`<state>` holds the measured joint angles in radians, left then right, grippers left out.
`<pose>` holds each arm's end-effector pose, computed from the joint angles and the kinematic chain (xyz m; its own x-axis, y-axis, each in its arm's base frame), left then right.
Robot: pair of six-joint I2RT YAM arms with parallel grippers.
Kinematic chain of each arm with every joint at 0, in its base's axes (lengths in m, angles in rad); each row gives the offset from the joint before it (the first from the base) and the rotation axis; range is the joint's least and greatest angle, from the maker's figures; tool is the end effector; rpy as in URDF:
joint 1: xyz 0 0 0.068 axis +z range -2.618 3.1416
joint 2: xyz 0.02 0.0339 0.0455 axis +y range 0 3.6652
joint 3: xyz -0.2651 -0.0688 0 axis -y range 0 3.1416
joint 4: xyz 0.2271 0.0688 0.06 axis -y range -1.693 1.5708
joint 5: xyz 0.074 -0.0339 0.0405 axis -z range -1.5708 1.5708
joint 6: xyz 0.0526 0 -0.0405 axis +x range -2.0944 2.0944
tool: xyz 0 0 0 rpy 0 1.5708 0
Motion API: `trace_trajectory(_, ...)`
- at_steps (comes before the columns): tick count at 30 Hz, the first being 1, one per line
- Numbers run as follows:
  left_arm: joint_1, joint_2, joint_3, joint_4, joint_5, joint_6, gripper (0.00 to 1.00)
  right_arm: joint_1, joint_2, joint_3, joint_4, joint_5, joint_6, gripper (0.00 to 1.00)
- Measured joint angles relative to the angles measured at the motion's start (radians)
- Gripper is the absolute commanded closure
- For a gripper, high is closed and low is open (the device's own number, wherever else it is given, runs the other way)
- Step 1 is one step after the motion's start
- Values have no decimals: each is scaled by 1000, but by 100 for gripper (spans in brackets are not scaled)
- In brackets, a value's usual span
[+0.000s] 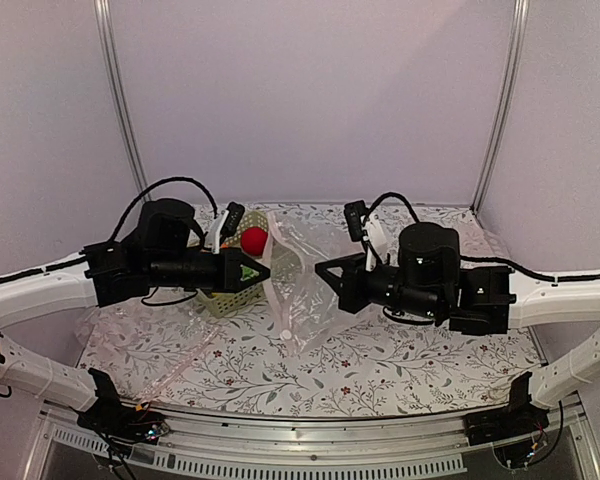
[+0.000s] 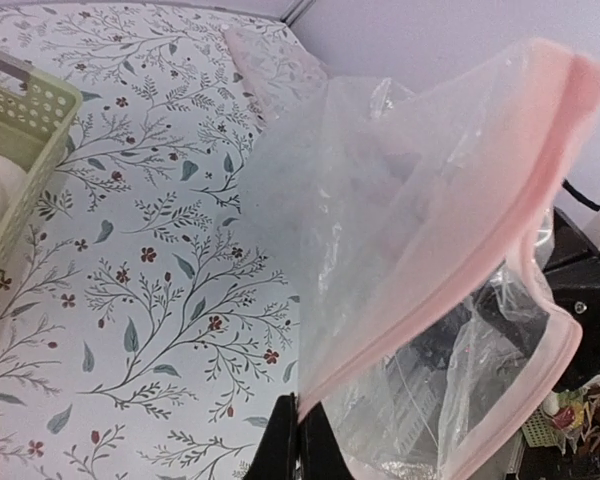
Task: Place the food in the zip-top bag and seal the zipper
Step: Pass from the right arm to the left
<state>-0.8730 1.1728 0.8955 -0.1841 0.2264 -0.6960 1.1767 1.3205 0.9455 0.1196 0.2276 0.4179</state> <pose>0.1608 -0.2101 0.2977 -0.7811 -0.0409 -0.6231 0.4887 0.5810 -0.6508 0.1295 0.2806 0.3113 -0.4197 0.0204 -0.9074 -0.7061 0.6208 0.3406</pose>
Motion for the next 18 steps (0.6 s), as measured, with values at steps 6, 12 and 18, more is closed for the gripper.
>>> trace_trajectory(6,0,0,12,-80,-110,8,100,0,-23,-15,0,8,3,95)
trace_trajectory(12,0,0,14,-100,-160,8,100,0,-23,-23,-2,4,13,69)
trace_trajectory(18,0,0,14,-44,-108,8,100,0,-24,-23,-10,13,13,42)
